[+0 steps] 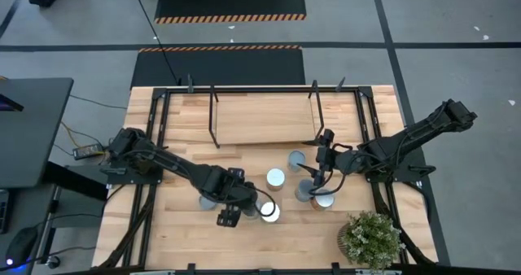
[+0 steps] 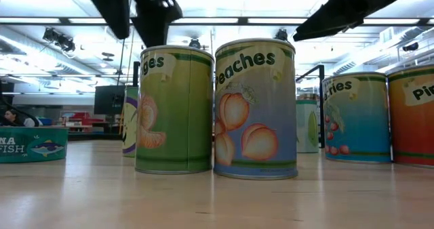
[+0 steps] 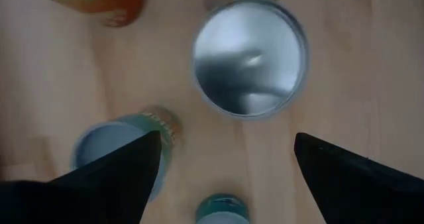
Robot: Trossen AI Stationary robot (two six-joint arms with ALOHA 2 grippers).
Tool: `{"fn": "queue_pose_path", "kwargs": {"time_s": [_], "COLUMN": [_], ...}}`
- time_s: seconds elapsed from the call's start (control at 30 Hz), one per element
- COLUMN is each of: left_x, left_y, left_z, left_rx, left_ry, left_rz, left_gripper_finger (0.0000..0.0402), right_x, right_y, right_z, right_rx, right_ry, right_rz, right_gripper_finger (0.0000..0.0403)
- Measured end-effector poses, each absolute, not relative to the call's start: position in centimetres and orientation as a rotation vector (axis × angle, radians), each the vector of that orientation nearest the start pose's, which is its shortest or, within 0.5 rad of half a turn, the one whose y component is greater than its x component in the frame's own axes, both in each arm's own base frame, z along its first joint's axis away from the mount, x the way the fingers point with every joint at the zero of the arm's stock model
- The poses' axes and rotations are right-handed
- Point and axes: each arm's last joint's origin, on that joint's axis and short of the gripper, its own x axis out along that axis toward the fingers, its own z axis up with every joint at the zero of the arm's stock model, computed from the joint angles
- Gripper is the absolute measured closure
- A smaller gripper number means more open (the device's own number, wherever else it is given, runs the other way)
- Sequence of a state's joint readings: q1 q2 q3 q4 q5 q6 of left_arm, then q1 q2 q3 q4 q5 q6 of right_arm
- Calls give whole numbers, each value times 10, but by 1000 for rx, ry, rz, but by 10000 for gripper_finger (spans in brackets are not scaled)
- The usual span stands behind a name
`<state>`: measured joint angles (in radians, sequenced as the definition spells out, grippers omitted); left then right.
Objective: Pick and place cans onto a shelf
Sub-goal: Put the canned oranges on the shelf
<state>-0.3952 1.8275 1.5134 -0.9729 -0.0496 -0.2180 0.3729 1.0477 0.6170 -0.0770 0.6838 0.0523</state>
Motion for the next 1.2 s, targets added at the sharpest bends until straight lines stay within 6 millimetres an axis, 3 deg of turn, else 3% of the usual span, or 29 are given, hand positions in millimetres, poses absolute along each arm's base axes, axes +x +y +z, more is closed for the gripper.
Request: {"fn": "queue_pose_path", "kwargs": {"time_s": [0.1, 0.63, 0.93, 1.2], "left_x": [338, 348, 354, 350], "left_y": [-138, -161, -165, -175], "left_z": [235, 227, 226, 223], "left_rx": [119, 249, 36, -10], "left_ry": [1330, 1193, 1168, 1161], "left_rz": [-169, -226, -146, -85], "left_gripper_finger": [49, 49, 49, 49], "right_x": [206, 207, 208, 208], "right_y": [61, 63, 63, 63], "right_z": [240, 241, 242, 242], "right_rx": [-204, -172, -164, -165], "right_ry": [436, 425, 415, 416], "right_rz": [-301, -267, -264, -264], "right_gripper_finger": [54, 54, 54, 54]}}
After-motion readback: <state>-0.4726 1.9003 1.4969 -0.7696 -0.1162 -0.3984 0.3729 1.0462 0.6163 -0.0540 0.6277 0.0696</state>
